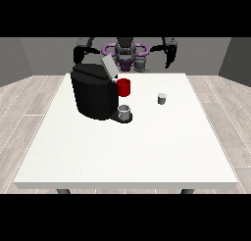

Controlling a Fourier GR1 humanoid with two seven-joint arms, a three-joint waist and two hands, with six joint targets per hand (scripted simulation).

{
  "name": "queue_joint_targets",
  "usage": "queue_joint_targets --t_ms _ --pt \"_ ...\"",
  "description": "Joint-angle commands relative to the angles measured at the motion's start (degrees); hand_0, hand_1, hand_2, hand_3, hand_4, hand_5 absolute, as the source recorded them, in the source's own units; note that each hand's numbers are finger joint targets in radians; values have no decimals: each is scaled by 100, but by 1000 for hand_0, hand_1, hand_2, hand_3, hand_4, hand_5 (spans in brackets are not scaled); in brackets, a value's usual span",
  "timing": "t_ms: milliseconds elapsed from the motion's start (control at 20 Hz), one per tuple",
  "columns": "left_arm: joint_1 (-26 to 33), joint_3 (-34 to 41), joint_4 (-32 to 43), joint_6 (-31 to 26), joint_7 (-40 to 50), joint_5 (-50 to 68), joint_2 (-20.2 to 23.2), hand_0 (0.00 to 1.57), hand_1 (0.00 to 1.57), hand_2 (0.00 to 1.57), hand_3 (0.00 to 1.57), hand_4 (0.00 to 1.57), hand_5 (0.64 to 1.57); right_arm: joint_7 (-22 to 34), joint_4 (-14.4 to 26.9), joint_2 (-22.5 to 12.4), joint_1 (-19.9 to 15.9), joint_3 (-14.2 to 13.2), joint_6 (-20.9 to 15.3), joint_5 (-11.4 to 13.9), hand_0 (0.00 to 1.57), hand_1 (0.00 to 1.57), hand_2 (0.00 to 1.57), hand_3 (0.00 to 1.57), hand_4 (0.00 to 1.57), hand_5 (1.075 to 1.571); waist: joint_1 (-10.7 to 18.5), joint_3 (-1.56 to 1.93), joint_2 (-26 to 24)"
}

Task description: Insert the coffee pod into the coffee machine and close the lid

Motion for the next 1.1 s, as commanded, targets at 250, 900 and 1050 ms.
queue_joint_targets --t_ms 250,900,1050 --pt "-455 106 1024 150 8 -1116 866 0 0 0 0 0 1571 -229 -284 222 1 731 -419 48 0 0 0 0 232 1571 -478 5 396" --pt "-1616 182 2779 689 -608 -2449 1671 0 0 0 0 0 1571 -99 -158 105 -832 368 -156 248 0 0 0 0 491 1571 -906 2 1566" --pt "-2078 337 3214 307 -633 -2356 1957 0 0 0 0 0 1571 -416 138 96 -1002 231 -265 332 0 0 0 0 448 1571 -872 5 1853"
